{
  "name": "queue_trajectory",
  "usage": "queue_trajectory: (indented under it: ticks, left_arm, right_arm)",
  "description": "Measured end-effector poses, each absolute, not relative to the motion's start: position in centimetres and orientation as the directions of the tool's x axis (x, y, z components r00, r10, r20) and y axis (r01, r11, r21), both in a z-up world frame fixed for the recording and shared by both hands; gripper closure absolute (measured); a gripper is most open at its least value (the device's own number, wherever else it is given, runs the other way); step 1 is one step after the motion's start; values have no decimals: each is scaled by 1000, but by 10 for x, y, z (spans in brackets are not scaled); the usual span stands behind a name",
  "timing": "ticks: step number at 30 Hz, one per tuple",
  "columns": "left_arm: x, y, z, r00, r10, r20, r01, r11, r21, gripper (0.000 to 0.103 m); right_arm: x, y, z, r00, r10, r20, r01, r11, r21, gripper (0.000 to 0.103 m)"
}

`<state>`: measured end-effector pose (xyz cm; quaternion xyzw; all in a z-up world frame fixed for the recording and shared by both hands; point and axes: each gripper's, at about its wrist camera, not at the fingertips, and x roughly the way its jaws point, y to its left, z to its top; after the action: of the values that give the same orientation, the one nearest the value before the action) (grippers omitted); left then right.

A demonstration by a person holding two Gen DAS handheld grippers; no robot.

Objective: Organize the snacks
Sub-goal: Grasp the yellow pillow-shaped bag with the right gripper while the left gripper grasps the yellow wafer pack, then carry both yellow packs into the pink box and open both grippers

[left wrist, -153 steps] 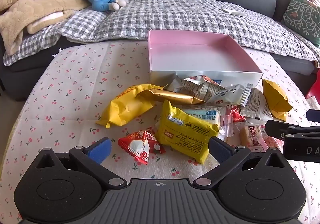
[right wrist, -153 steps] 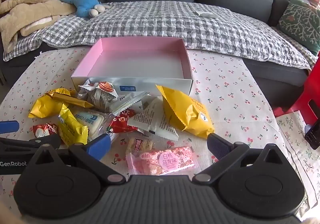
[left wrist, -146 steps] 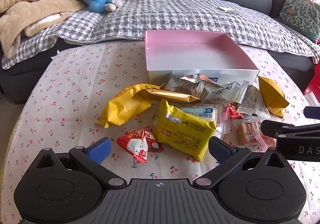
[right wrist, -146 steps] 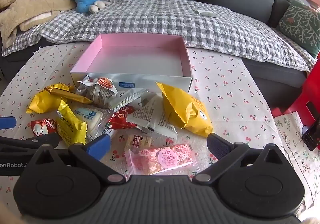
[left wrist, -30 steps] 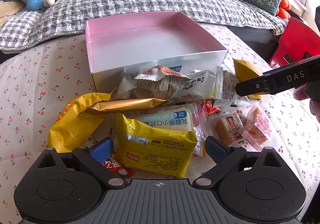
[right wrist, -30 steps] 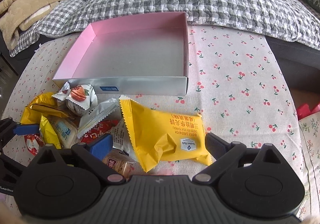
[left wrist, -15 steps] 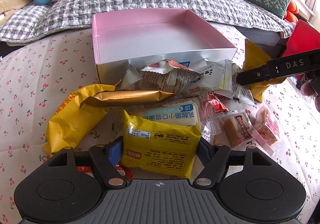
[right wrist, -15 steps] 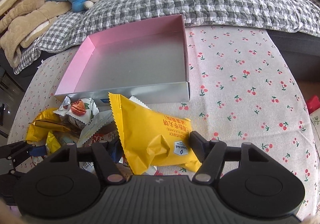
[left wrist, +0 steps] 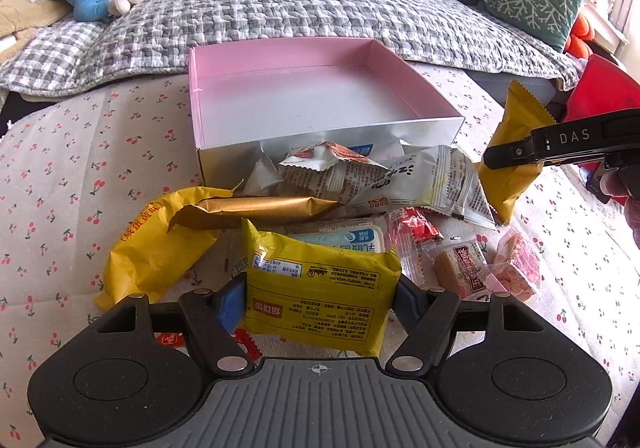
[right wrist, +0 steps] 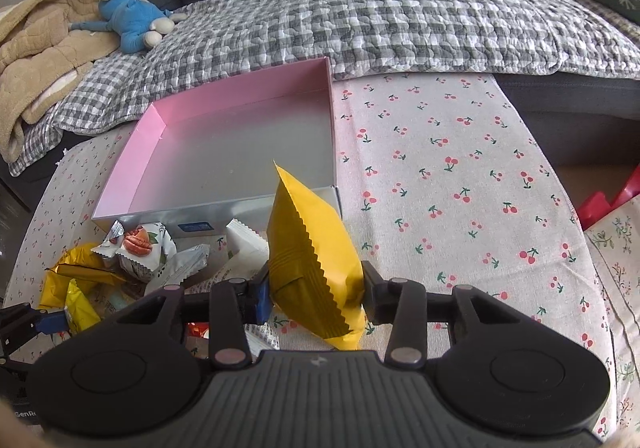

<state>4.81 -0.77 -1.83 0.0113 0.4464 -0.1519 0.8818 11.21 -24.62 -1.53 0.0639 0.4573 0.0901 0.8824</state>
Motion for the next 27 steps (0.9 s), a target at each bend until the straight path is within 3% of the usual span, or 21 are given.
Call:
queue_trajectory:
  ticks: [7,27]
  left_arm:
    - [47,-5,-16,566,-251,-785,267,957,-113,31]
    - [34,5,13,634,-278,-722,258,956,-142,31]
  right_arm:
    - [112,-245,-18,590,160,-791,-66,986,150,70]
    - [82,-245,21,698,203,-686,-106,978,181,71]
